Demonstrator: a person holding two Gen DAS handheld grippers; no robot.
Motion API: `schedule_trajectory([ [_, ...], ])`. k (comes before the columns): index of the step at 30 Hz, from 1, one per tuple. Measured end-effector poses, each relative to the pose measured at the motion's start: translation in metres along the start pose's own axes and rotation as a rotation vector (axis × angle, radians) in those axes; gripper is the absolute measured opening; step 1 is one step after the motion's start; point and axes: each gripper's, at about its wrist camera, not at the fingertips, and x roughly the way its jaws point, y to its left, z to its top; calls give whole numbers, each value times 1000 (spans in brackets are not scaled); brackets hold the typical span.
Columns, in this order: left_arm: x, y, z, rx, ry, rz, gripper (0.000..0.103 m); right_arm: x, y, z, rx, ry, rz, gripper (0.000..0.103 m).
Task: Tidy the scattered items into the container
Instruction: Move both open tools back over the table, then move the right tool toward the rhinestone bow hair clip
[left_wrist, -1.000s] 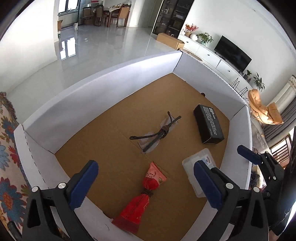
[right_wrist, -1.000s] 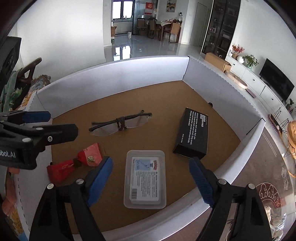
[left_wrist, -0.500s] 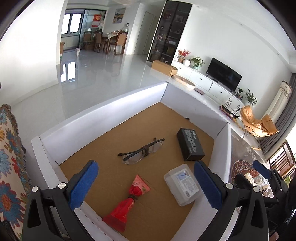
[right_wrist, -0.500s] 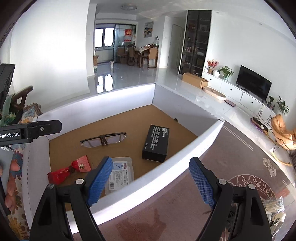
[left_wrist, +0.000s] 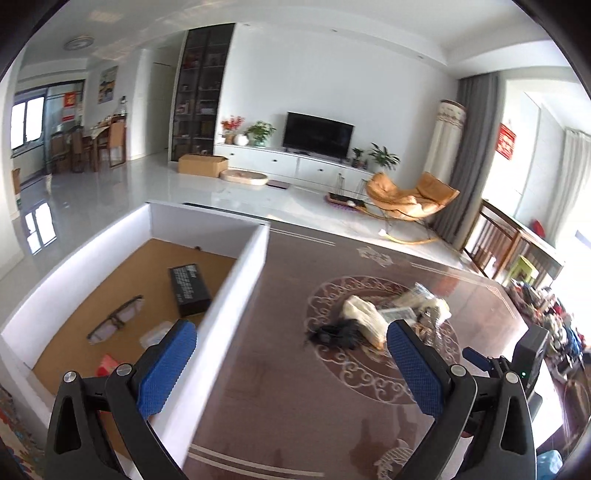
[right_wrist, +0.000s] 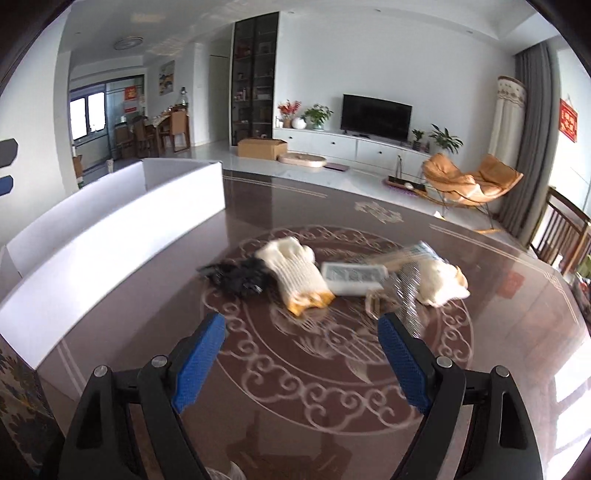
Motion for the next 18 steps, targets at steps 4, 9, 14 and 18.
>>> schedule_trajectory([
  [4, 33, -62, -29, 109, 92, -102, 103, -19, -55, -42, 79, 38, -81, 85],
  [9, 87, -114, -80, 218, 228, -191, 103, -30, -93, -75, 171, 87, -136, 85],
  [14, 129, -132, -120, 267, 319, -213, 103, -25, -104, -86, 194, 127, -139, 85],
  [18, 147, -131, -133, 272, 354, -210, 103, -9, -102, -87, 207, 161, -118, 85],
])
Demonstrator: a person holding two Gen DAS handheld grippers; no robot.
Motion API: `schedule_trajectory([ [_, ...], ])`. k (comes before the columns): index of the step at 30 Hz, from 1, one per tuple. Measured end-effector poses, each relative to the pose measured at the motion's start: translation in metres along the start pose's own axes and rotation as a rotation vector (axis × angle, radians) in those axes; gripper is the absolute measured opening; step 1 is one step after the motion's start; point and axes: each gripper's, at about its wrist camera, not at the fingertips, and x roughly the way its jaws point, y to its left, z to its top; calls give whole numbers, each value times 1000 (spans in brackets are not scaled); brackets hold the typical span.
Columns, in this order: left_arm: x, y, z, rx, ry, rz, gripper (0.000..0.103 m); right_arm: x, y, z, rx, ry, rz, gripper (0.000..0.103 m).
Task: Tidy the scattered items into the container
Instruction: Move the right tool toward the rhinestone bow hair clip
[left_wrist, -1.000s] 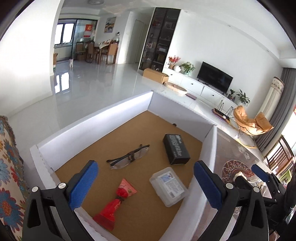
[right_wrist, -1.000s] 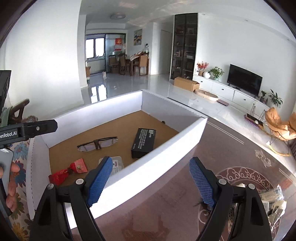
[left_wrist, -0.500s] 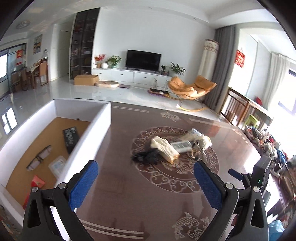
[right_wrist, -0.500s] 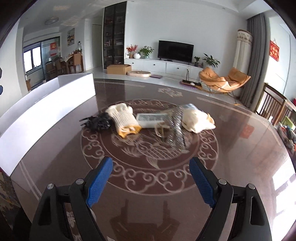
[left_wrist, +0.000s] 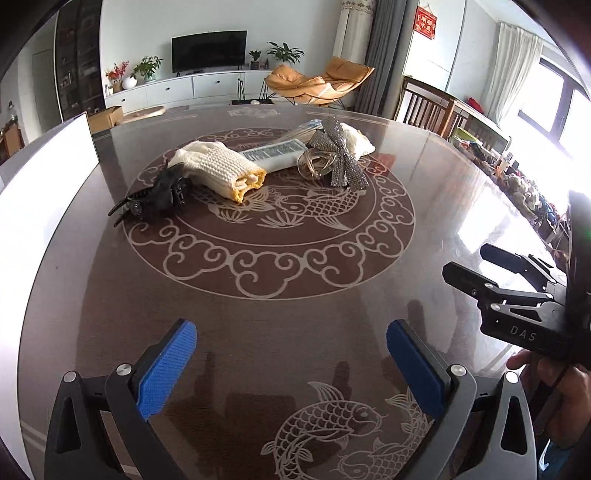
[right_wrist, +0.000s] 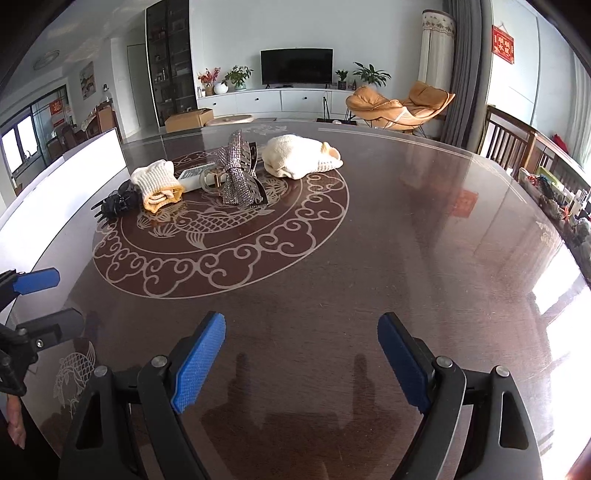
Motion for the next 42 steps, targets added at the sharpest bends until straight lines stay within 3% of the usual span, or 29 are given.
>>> schedule_trajectory([
  [7, 12, 12, -2, -25, 19, -6, 103, 23, 8, 2, 8, 89, -5, 85],
  [24, 14, 9, 0, -3, 39, 7, 103, 26, 11, 2, -2, 96, -11, 90],
  [31, 11, 16, 0, -35, 21, -25, 103, 27, 11, 1, -2, 96, -10, 91],
  [42, 19, -1, 0, 50, 67, 80, 103, 24, 14, -4, -6, 78, -7, 92],
])
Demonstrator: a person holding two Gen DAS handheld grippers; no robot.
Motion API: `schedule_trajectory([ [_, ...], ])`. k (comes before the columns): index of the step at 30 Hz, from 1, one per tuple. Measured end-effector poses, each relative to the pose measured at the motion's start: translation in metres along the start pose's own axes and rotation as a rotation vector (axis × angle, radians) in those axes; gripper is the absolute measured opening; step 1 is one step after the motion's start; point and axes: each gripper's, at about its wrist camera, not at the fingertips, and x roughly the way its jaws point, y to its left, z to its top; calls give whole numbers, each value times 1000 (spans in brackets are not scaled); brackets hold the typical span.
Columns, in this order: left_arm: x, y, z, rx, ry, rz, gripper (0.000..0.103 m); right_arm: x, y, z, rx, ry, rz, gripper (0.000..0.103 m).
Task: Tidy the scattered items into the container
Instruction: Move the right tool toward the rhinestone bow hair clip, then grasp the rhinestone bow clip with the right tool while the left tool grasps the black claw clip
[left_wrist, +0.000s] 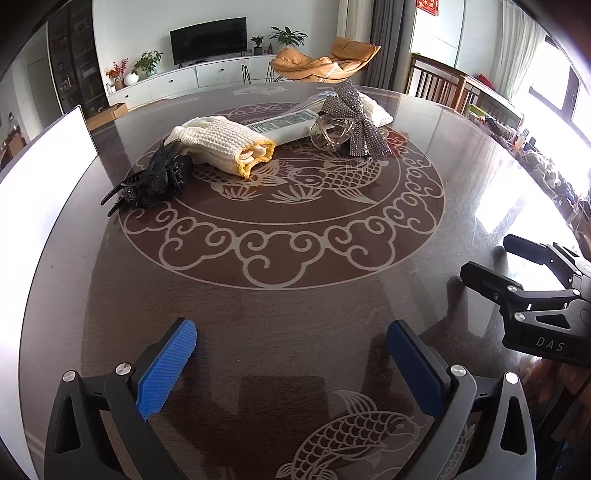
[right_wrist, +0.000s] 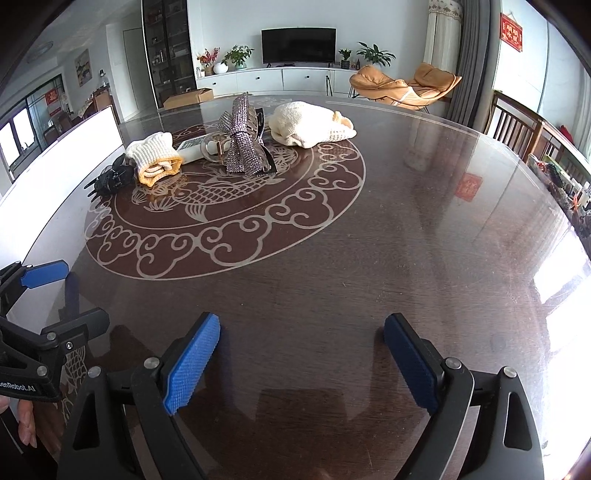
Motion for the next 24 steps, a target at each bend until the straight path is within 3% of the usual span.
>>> schedule_trajectory([
  [6, 1, 0, 1, 7, 6, 13, 103, 4, 1, 5, -14, 20, 12, 94],
  [11, 1, 0, 2, 4, 6, 17, 103, 32, 13, 42, -138, 61, 103, 94],
  [14, 2, 0, 2, 4, 6, 17, 103, 52, 29, 67, -258, 23, 161, 94],
  [18, 2, 0, 2, 4, 5, 17, 103, 72, 47, 96, -373, -34, 132, 94],
  [24, 2, 0, 3, 4, 5, 17, 103, 92, 61, 128, -374, -82, 145, 94],
])
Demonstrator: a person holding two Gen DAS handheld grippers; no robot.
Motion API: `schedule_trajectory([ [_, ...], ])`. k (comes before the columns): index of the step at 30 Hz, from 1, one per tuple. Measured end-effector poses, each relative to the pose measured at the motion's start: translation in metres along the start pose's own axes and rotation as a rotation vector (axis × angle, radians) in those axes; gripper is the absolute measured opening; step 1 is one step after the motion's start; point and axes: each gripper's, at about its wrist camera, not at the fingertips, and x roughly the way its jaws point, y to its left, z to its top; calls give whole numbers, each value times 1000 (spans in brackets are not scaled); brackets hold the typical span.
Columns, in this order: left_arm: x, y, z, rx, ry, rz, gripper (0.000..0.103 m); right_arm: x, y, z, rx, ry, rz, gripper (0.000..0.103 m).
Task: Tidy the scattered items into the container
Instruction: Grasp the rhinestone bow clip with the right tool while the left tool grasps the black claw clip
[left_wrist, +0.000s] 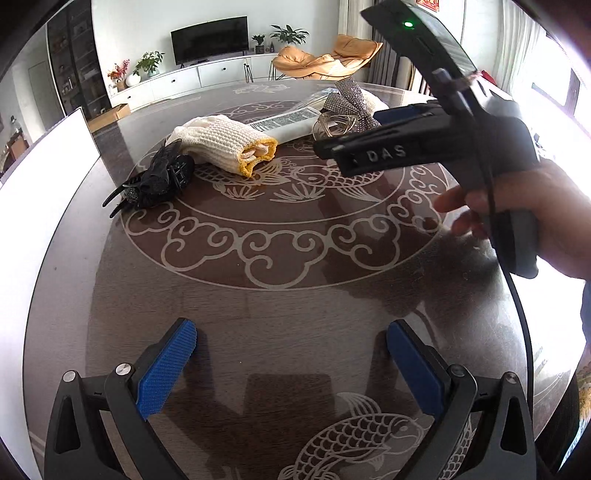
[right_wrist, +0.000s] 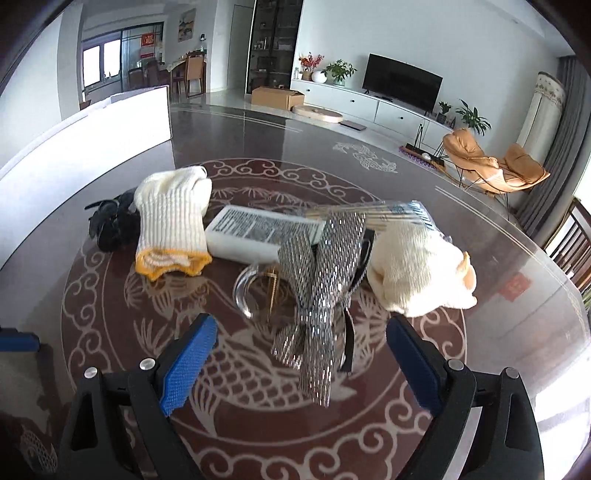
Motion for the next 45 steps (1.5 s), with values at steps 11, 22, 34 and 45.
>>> schedule_trajectory([
  [11, 0, 0, 1, -2, 0, 1, 103, 8, -14, -4, 145, 59, 48, 51],
  [22, 7, 60, 27, -195, -12, -26, 103, -44, -12, -58, 162, 61, 17, 51],
  [34, 43, 119, 114, -14, 6, 6, 103, -45, -15, -59, 162, 62, 16, 51],
  [45, 53, 128, 98, -100, -7, 17, 78, -44, -15, -59, 162, 62, 14, 51],
])
